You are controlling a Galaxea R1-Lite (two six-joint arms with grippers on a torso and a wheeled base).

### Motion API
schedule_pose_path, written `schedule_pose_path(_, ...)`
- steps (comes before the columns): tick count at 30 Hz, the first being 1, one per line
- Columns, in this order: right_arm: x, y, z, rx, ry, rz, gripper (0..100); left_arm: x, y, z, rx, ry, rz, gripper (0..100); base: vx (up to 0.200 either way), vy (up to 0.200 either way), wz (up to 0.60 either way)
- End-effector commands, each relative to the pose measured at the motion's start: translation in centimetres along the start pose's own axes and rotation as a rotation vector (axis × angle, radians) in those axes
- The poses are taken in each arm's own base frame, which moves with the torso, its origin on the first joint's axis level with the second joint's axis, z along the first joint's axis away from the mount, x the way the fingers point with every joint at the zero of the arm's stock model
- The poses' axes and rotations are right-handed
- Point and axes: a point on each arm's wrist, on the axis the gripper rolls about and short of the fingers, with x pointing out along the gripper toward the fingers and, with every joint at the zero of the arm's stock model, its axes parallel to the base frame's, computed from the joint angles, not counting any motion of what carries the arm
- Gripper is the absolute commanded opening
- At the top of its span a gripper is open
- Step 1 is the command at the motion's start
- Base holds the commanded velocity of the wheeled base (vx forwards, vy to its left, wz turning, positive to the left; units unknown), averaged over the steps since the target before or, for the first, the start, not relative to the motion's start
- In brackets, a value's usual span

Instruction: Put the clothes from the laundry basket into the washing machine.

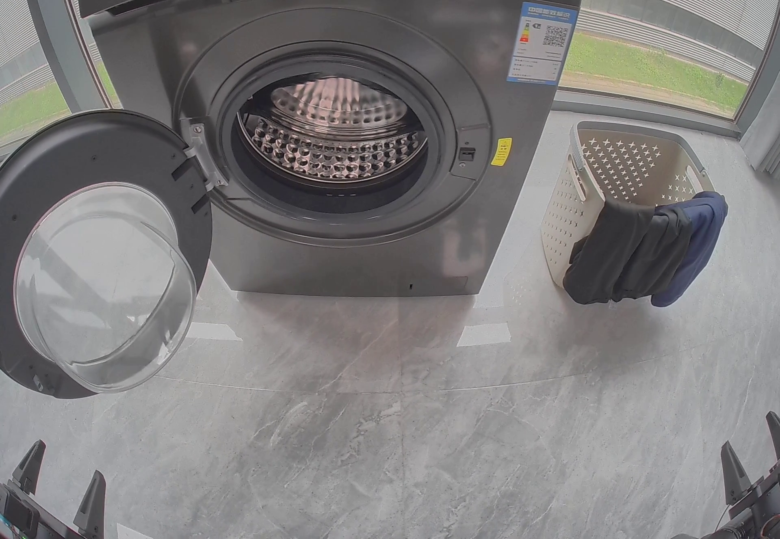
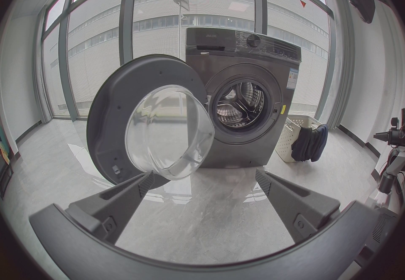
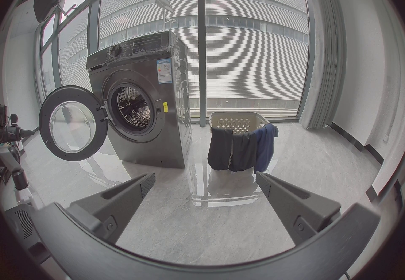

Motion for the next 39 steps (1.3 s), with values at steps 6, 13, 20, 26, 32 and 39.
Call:
schedule_pose_path(6,0.09,0.00,-0.48,0.000,0.012,0.002,100,0.11,0.01,-0.40,0.000,0.015,0.001,100,0.000,-0.200,0.00)
schedule_pose_path(13,0.09,0.00,-0.48,0.000,0.012,0.000,100,0.11,0.01,-0.40,0.000,0.015,0.001,100,0.000,-0.114,0.00)
schedule_pose_path(20,0.09,0.00,-0.48,0.000,0.012,0.002,100,0.11,0.01,-0.40,0.001,0.015,-0.002,100,0.000,0.000,0.00)
schedule_pose_path(26,0.09,0.00,-0.48,0.000,0.012,0.000,100,0.11,0.01,-0.40,-0.002,0.015,0.001,100,0.133,0.000,0.00)
schedule_pose_path(32,0.09,0.00,-0.48,0.000,0.012,0.002,100,0.10,0.01,-0.41,-0.004,0.014,0.002,100,0.200,0.000,0.00)
schedule_pose_path(39,0.09,0.00,-0.48,0.000,0.012,0.000,100,0.10,0.01,-0.41,-0.004,0.014,0.002,100,0.057,0.000,0.00)
